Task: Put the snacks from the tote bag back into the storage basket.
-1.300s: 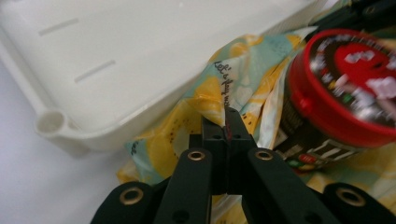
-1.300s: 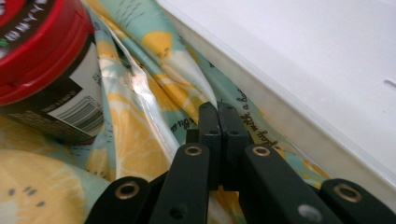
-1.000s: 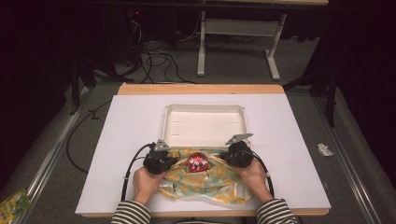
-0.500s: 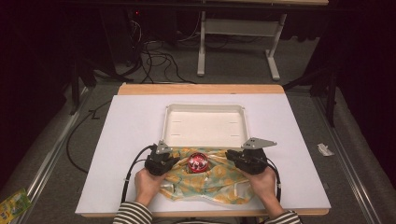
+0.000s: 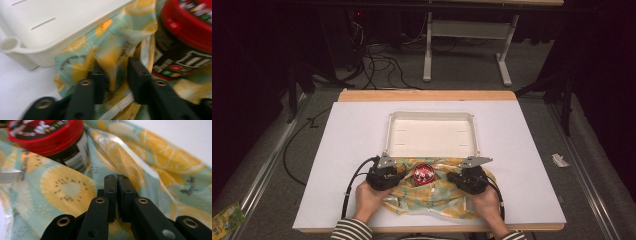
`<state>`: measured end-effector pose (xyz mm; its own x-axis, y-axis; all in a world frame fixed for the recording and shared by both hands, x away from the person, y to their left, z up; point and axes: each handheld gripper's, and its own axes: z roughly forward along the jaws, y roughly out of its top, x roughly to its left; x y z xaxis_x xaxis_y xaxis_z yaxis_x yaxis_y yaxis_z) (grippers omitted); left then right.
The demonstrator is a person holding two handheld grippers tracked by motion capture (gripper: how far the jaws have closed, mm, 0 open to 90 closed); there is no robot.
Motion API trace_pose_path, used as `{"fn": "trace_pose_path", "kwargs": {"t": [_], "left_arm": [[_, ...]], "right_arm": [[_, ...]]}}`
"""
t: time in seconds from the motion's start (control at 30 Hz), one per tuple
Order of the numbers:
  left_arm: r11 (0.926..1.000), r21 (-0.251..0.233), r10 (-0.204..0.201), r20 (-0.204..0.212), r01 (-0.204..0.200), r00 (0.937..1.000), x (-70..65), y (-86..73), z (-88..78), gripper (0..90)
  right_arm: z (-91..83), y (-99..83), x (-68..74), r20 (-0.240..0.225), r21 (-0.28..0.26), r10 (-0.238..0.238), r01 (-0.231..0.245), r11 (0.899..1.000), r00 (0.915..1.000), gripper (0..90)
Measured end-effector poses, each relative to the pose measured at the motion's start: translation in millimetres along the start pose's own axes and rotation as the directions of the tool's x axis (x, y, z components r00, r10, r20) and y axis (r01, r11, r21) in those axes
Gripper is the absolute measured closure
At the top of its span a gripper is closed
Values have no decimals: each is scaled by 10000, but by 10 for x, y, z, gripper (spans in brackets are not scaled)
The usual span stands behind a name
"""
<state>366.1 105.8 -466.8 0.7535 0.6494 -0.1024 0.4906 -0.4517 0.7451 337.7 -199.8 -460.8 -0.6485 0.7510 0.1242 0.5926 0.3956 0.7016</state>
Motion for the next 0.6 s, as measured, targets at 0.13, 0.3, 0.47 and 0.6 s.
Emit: {"fn": "trace_pose_path", "kwargs": {"t": [0.13,0.3,0.47,0.6], "left_arm": [[9998,12,172,267,-173,9995,-34,-1,-58,503],[9976,373,576,99,-579,9983,-82,-10,-39,458],[9914,989,931,-662,-863,9935,-108,-34,39,588],[9904,1051,992,-918,-894,9908,-97,-40,46,720]], "right_arm": [[37,6,-8,174,142,-167,165,9998,9997,867],[62,8,-37,304,186,33,-38,9998,9995,858],[32,-15,-97,563,206,93,-105,9997,9984,857],[-1,-62,-190,852,304,248,-274,9992,9961,854]]}}
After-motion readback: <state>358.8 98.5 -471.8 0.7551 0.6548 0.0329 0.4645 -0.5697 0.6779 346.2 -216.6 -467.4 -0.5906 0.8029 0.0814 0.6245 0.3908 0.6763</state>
